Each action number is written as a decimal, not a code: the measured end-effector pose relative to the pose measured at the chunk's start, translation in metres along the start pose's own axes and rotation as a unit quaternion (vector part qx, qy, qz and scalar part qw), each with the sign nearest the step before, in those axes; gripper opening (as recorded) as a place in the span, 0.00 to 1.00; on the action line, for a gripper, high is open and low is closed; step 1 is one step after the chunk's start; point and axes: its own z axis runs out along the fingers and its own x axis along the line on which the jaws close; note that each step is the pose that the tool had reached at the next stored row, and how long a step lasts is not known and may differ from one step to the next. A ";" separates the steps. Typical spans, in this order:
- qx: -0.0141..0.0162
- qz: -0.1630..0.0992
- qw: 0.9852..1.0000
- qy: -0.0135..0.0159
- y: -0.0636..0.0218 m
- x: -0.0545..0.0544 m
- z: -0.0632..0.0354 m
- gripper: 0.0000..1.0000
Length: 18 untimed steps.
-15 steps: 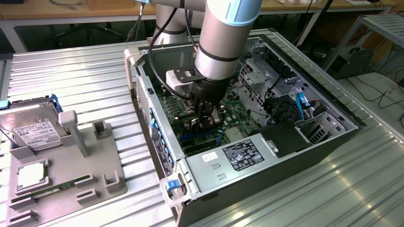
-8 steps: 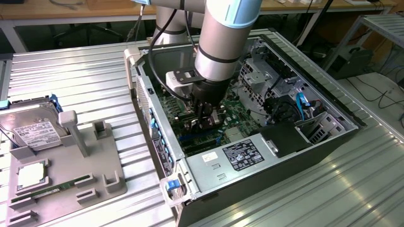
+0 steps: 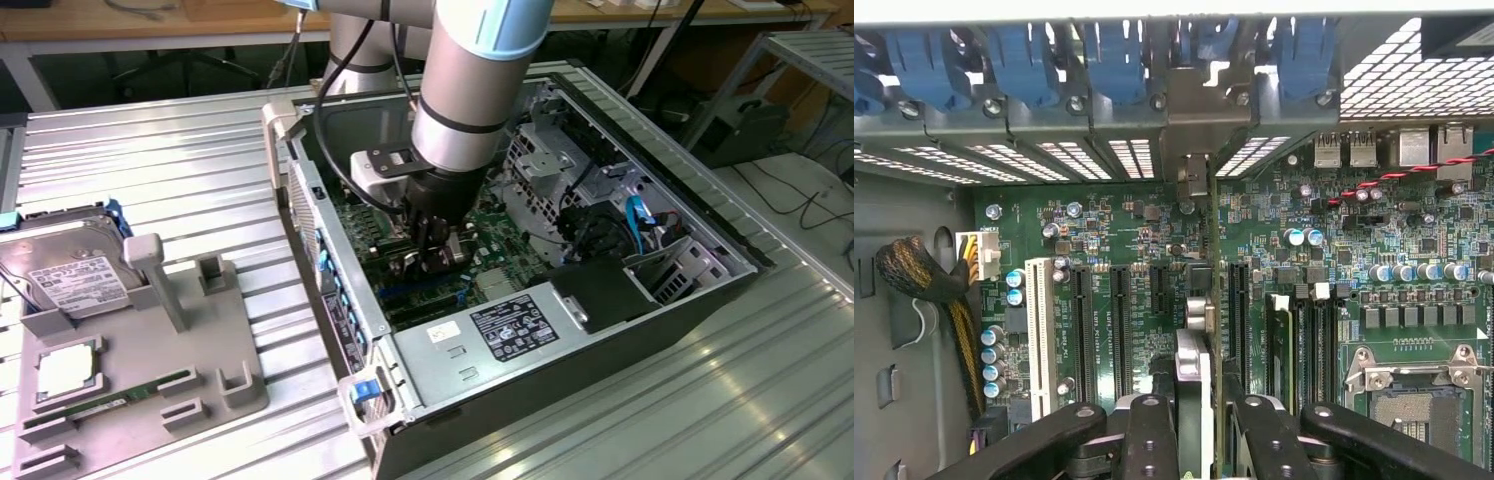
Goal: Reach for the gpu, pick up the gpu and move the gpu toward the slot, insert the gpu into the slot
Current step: 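Insert the gpu into the slot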
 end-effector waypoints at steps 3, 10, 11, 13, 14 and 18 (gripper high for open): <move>0.000 0.000 1.000 0.000 0.0000 0.000 0.0000 0.27; 0.000 0.000 1.000 0.000 0.0001 0.000 0.0000 0.27; 0.000 0.000 1.000 0.000 0.0005 0.000 0.0001 0.27; 0.000 0.000 1.000 0.000 0.0024 0.000 0.0008 0.27; 0.000 0.000 1.000 0.000 0.0034 0.000 0.0009 0.27; 0.000 0.000 1.000 0.000 0.0047 0.000 0.0010 0.27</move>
